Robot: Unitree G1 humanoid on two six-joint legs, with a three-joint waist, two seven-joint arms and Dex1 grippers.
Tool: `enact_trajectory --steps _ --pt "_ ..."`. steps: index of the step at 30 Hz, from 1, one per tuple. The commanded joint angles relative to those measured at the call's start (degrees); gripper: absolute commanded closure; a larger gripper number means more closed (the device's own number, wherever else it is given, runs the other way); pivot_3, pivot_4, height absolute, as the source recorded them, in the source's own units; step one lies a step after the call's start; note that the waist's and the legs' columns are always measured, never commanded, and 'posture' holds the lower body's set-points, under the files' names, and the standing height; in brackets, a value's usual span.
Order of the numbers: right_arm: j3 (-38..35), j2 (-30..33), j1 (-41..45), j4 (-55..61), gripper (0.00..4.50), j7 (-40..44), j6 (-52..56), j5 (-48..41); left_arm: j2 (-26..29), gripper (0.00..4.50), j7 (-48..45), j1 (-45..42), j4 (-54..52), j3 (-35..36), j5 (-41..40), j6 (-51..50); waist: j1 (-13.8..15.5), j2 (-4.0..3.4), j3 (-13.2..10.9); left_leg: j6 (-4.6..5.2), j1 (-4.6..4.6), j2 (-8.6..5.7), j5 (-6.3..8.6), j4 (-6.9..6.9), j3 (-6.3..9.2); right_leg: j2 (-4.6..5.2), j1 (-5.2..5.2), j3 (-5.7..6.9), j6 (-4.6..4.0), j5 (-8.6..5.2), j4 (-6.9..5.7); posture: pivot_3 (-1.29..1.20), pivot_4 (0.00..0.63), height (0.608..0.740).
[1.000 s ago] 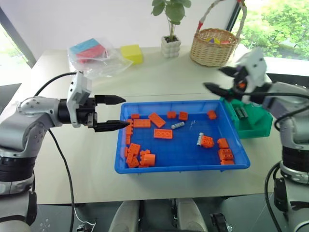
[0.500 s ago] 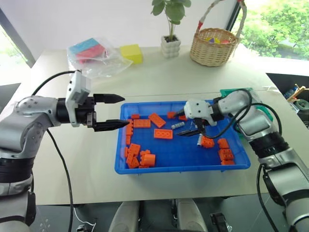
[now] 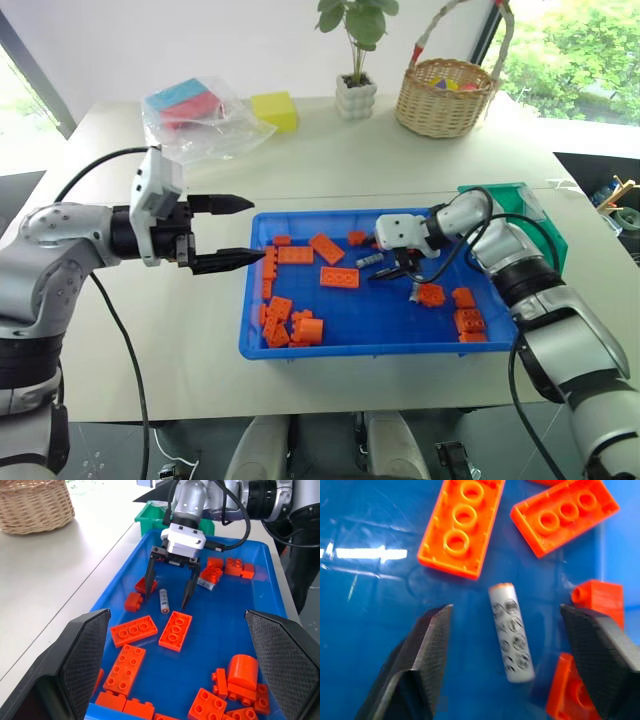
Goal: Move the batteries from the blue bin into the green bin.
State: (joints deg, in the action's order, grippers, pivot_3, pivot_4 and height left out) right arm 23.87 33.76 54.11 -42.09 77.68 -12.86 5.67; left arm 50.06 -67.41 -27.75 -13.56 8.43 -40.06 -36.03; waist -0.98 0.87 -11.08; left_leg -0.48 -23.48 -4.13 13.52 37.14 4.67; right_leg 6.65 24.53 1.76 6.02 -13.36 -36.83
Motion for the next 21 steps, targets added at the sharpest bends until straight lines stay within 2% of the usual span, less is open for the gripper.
enact_trajectory --steps 1,3,4,9,13,15,18,21 --pt "-1.2 0.3 -0.7 1.4 3.14 1.5 1.0 -0.1 0.6 0.0 -0.1 -1.3 -0.4 1.4 -0.6 0.5 0.0 0.0 0.0 0.0 0.0 0.0 0.0 0.0 0.0 0.0 0.0 0.0 0.0 0.0 -0.01 0.0 0.15 0.702" --pt "-2.4 0.6 -1.7 4.5 4.18 2.0 2.9 -1.7 0.6 0.0 -0.3 -1.4 -0.1 1.3 -0.6 0.7 0.0 0.0 0.0 0.0 0.0 0.0 0.0 0.01 0.0 0.0 0.0 -0.01 0.0 0.0 -0.02 0.0 0.15 0.702" --pt "-3.8 0.7 -2.6 7.8 4.43 1.3 5.2 -3.0 0.5 0.0 -0.4 -1.5 0.0 1.1 -0.5 0.8 0.0 0.0 0.0 0.0 0.0 0.0 0.0 0.01 0.0 0.0 0.0 -0.01 0.0 0.0 -0.03 0.0 0.15 0.702" --pt "-10.8 2.4 -8.8 27.8 4.43 -1.7 22.6 -10.3 0.3 0.0 -0.9 -1.2 -0.1 0.8 -0.8 0.6 0.2 -0.02 0.0 0.0 -0.01 0.0 0.0 -0.01 0.01 0.01 0.06 -0.03 -0.01 -0.01 -0.1 0.0 0.15 0.702" --pt "-19.4 6.3 -15.3 45.5 4.43 -8.9 39.4 -14.7 -0.2 0.0 -0.9 -0.6 -1.0 0.5 -1.3 0.1 0.4 -0.02 0.0 0.0 -0.03 0.0 0.01 -0.01 0.02 0.06 0.08 -0.03 -0.01 -0.01 -0.09 0.0 0.15 0.702" --pt "-23.5 8.2 -17.0 49.2 4.43 -13.6 44.9 -15.0 -0.4 0.0 -0.7 -0.3 -1.4 0.3 -1.5 0.0 0.6 -0.01 0.0 0.01 -0.05 -0.02 0.01 0.01 0.03 0.1 0.07 -0.02 -0.01 -0.01 -0.08 0.0 0.15 0.702" --pt "-37.5 11.4 -20.4 49.5 4.43 -24.4 57.1 -15.1 -1.0 0.0 -0.8 -0.6 -0.7 -0.5 -1.2 0.1 1.2 -0.01 0.0 0.01 -0.06 -0.03 0.01 0.04 0.01 0.13 0.04 -0.03 -0.02 -0.02 -0.02 0.0 0.15 0.702" --pt "-45.1 13.1 -24.4 51.3 4.43 -29.3 63.7 -16.5 -1.6 0.0 -1.5 -1.6 0.5 -1.5 -0.7 0.5 1.7 -0.01 0.0 0.03 -0.08 -0.02 0.02 0.02 0.0 0.12 0.04 -0.01 -0.03 -0.02 0.04 0.0 0.15 0.702"
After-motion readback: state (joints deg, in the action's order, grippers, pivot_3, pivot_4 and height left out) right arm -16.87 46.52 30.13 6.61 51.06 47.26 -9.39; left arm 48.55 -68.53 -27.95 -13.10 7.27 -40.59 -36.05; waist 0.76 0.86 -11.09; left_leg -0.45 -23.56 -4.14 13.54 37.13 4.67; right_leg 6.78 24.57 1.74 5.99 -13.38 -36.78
